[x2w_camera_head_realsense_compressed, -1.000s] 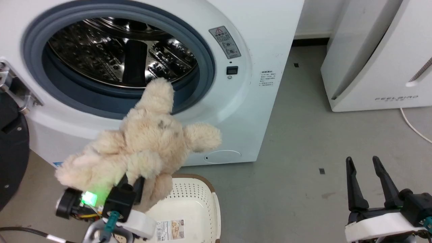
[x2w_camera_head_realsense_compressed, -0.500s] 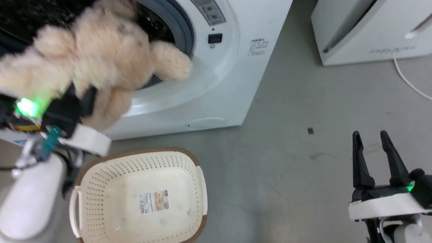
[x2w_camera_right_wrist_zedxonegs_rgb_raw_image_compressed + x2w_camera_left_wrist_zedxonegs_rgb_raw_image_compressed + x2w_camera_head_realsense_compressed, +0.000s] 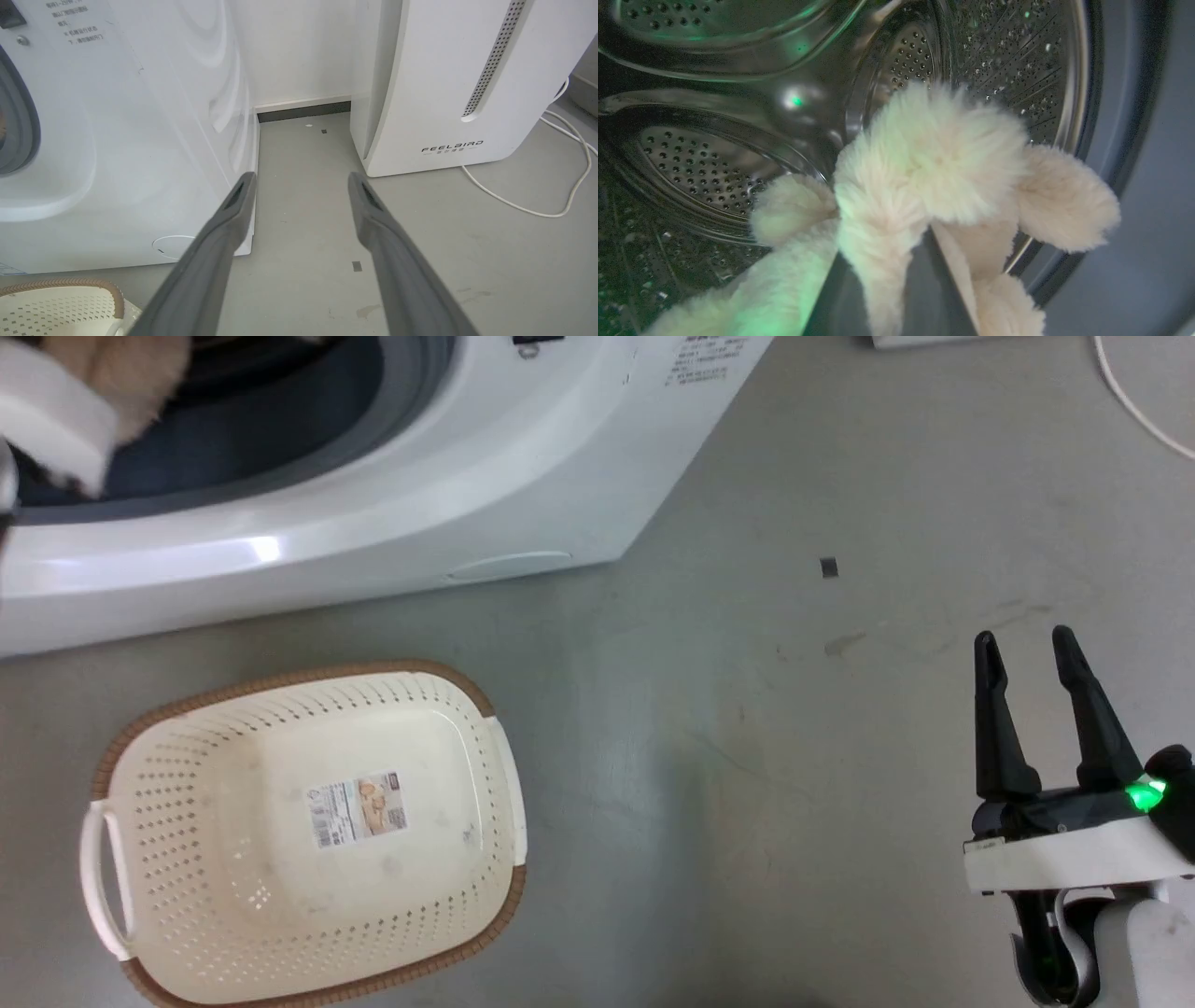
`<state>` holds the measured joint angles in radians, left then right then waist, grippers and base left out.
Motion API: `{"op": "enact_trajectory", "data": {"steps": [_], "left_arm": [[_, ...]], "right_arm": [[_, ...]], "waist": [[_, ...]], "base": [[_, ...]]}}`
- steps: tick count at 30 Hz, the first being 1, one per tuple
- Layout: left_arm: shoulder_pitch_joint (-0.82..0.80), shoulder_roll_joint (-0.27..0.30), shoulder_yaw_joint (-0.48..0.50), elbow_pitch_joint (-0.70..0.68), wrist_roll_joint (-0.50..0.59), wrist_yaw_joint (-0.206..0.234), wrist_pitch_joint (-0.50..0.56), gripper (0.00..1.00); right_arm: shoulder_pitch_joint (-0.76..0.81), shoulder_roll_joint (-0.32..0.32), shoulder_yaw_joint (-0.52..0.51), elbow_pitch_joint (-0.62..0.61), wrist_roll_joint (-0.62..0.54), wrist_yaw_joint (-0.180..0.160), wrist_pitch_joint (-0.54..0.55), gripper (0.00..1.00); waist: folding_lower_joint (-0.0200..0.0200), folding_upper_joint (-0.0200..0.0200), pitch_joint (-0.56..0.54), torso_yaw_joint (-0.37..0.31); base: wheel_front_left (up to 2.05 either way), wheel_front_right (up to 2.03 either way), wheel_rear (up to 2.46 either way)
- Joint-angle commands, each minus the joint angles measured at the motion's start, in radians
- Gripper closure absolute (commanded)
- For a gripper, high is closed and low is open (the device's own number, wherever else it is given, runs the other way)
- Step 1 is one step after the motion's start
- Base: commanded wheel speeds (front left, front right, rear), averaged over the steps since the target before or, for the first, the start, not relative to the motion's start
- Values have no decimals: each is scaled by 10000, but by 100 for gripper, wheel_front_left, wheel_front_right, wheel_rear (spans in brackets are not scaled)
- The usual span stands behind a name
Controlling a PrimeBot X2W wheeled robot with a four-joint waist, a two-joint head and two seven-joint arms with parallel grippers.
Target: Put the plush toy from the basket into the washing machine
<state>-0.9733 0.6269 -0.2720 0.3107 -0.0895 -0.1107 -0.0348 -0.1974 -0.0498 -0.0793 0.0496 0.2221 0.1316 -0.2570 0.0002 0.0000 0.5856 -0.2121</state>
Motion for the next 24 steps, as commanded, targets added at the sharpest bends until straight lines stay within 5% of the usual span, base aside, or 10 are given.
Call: {"op": "enact_trajectory", "data": {"steps": [1,11,24], "left_arm": [[-552,121,-88,169,69,-47,33,100],[-3427,311,-1669,2374,-244,-193,716,100],[-4862,1257,-5871,3168,-5074,-198,3195,100]], "right_arm": [[-197,-4,30,-76,120,-9,-47,0],[-479,-4,315,-67,351,-9,-47,0],[-579,-4,548,-119,434,-9,-47,0]], "waist": [[-2,0,468,-190],[-2,0,1329,-328],[-2,0,1801,-486]], "base": [[0,0,0],[0,0,0],[0,0,0]]}}
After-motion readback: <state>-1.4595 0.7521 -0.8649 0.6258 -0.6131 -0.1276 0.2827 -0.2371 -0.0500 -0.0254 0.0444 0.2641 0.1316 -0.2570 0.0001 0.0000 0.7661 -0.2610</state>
